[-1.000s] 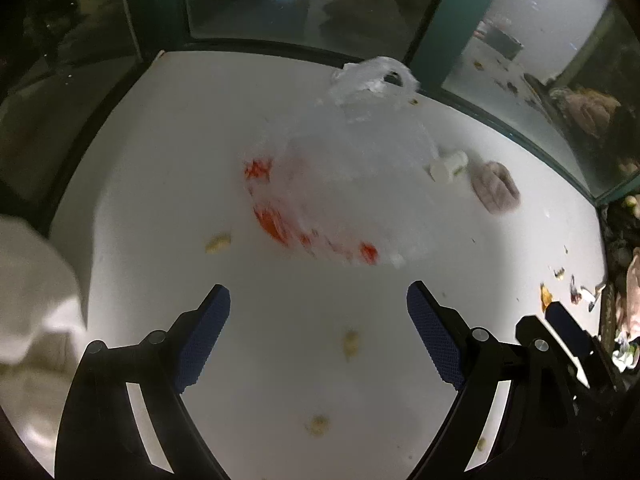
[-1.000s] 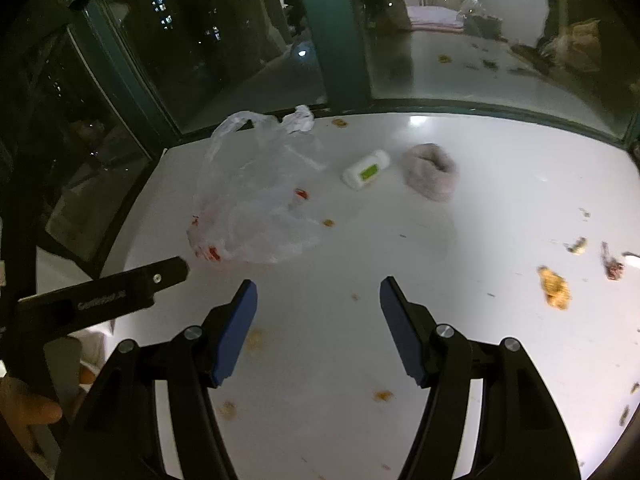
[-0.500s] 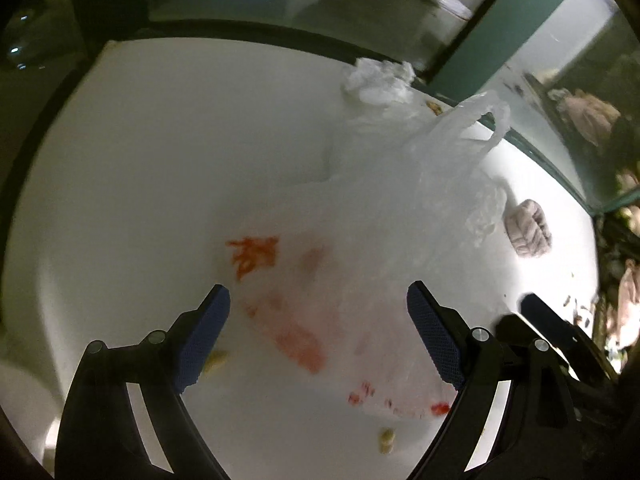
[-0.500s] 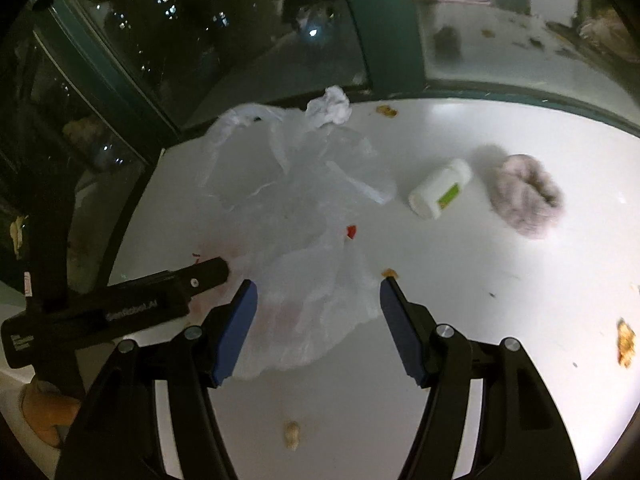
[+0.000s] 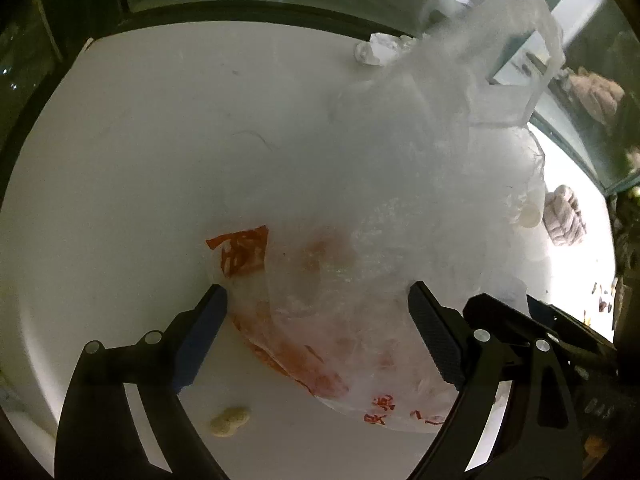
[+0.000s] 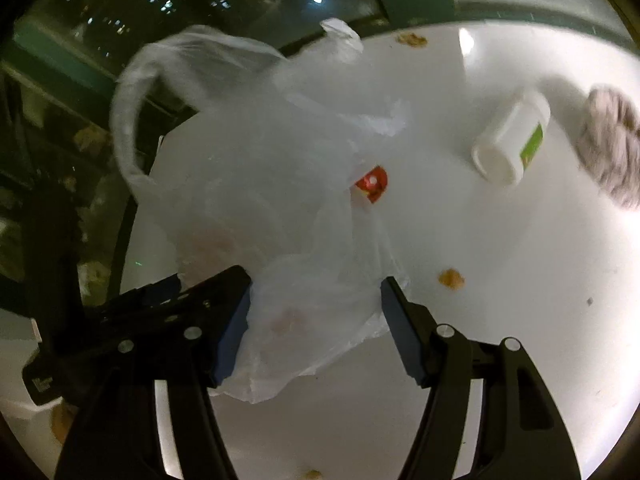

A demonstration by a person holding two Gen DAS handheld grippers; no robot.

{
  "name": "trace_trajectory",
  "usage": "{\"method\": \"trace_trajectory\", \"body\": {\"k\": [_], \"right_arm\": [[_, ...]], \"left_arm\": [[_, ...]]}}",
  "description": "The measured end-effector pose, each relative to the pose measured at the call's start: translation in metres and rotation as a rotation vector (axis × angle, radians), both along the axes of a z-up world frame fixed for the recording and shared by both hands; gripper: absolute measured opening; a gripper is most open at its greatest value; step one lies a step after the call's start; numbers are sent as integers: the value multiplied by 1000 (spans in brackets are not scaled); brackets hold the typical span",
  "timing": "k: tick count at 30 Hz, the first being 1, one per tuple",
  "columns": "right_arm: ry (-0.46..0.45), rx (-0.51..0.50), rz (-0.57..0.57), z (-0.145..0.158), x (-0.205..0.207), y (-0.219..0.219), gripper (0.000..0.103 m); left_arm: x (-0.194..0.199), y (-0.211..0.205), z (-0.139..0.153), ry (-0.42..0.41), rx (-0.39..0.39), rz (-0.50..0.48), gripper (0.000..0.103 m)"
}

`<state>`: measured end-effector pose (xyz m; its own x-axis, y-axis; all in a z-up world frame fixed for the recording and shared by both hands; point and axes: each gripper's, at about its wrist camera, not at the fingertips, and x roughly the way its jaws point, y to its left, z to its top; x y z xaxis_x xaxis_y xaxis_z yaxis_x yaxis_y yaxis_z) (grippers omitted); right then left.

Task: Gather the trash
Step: 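Close the right gripper on the white plastic bag, then lift the white plastic bag with the right gripper and carry it to the bin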

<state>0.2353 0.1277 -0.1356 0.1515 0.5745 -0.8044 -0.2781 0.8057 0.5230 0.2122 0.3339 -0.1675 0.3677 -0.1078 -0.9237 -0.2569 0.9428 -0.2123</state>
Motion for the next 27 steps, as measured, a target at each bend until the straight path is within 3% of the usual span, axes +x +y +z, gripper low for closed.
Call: {"method": "trace_trajectory", "body": {"k": [3, 4, 5, 6, 7, 8, 10, 16, 27], "right_arm": [[32, 29, -13, -2, 1, -5, 61], [30, 26, -4, 0, 0, -5, 59], [33, 30, 10, 0, -1, -4, 53], [42, 36, 28, 1, -2, -3, 40], [34, 15, 52, 2, -5, 0, 30], [19, 0, 72, 5, -8, 3, 26], [-7, -24, 100, 11, -16, 7, 13], [-46, -29, 100, 34, -35, -8, 11], [-144, 24, 54, 100, -95, -62, 11]], "left_arm": [[1, -3, 2, -19, -37, -16, 81], [1, -7, 3, -23, -47, -32, 74], [0, -10, 3, -23, -51, -53, 63], [0, -14, 4, -21, -57, -74, 54], [0, -19, 4, -18, -76, -102, 30], [0, -27, 3, -6, -107, -137, 16], [-7, -42, 5, 0, -67, -173, 12], [-25, -56, 23, -2, -51, -180, 11], [-75, -106, 102, -44, 52, -216, 11]]}}
